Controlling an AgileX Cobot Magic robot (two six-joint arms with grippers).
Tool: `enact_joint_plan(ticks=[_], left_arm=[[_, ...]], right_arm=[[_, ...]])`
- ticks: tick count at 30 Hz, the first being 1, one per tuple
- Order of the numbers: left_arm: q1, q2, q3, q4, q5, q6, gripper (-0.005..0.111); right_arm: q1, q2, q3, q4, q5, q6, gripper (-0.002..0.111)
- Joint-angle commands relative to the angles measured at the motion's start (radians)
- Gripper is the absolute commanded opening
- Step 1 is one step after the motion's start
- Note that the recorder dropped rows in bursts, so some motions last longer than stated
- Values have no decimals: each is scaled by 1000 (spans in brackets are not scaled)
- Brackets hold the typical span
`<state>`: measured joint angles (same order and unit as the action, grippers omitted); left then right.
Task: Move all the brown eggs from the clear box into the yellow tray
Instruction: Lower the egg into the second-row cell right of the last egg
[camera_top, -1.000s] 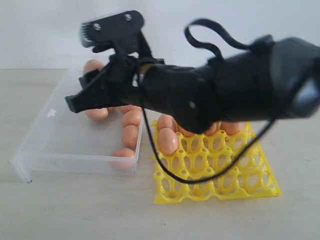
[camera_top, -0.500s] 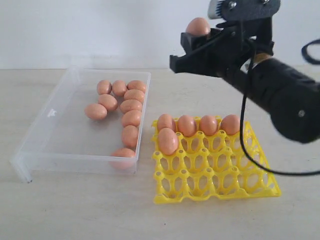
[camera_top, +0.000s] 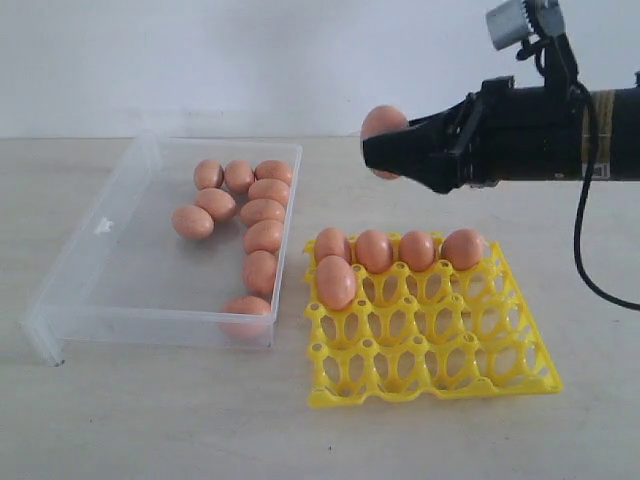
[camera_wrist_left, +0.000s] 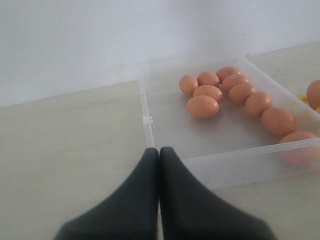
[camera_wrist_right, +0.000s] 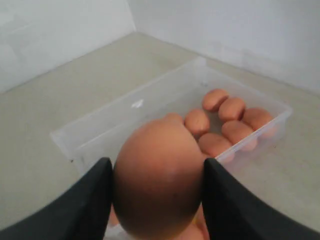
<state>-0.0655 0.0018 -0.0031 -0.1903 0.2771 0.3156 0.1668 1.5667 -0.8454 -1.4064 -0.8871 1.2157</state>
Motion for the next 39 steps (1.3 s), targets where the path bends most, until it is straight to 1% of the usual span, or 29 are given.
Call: enact_joint_plan(ticks=[1,3,6,10,14,17,20,24,29,33,39], left_arm=[[-6,-2,3,-7,-17,-9,-4],[-6,-2,3,-7,-17,-9,-4],[-6,-2,3,-7,-17,-9,-4],[-6,-2,3,-7,-17,-9,-4],[-6,-2,3,-7,-17,-9,-4],[-6,-2,3,-7,-17,-9,-4],[-6,-2,3,-7,-17,-9,-4],[-6,-2,3,-7,-17,-9,-4],[-6,-2,3,-7,-17,-9,-4],[-6,-2,3,-7,-17,-9,-4],[-6,-2,3,-7,-17,-9,-4]], right_arm=[[33,119,-11,-62,-41,-1,0],[60,192,-20,-67,-26,-28,0],[65,232,-20,-77,-21,-43,0],[65,234,-20,-96,39,-48,0],[65,237,-20,-164,121,-48,0],[65,241,-20,-168,175,-48,0],[65,241,-20,-156,217,-90,0],[65,241,-20,-94,219,-146,0],[65,250,-20,-61,212,-151,0],[65,318,-20,-60,158,-153,0],[65,318,-20,-60,155,-181,0]])
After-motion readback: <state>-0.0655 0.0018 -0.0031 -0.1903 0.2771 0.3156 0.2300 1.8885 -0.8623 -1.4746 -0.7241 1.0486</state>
